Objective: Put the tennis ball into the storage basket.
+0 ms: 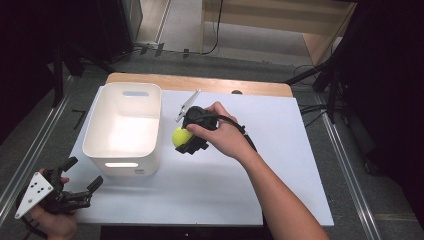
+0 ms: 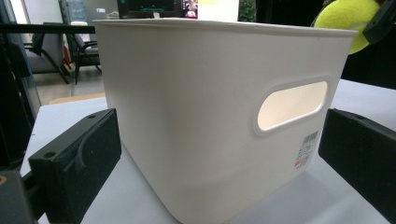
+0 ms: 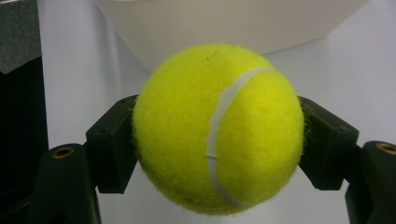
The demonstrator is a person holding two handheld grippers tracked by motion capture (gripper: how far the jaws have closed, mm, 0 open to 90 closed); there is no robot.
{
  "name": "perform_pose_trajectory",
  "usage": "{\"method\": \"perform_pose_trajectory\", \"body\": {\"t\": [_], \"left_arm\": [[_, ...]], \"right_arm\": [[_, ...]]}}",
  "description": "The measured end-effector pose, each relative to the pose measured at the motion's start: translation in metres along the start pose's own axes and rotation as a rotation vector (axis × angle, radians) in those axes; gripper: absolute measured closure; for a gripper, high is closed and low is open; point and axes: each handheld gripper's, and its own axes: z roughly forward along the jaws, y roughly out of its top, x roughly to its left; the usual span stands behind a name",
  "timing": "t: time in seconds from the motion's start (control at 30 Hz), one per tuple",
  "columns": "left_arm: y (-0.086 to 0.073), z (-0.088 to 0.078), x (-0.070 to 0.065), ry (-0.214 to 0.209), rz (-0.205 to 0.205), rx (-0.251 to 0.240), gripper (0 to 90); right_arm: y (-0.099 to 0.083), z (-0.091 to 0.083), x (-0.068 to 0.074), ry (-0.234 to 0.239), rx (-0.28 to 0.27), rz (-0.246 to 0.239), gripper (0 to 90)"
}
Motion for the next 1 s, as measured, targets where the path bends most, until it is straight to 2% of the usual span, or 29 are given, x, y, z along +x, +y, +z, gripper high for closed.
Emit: {"method": "perform_pose_trajectory", "body": {"t": [0.47, 1.0], "left_arm": [[0.0, 0.0, 0.0, -0.004, 0.002, -0.001, 0.0], [0.0, 0.0, 0.0, -0.006, 0.002, -0.002, 0.0]], "right_arm": [[0.015, -0.002, 0.003, 0.01, -0.015, -0.017, 23.1], [0.03, -0.006, 0.006, 0.008, -0.002, -0.04, 23.1]]}}
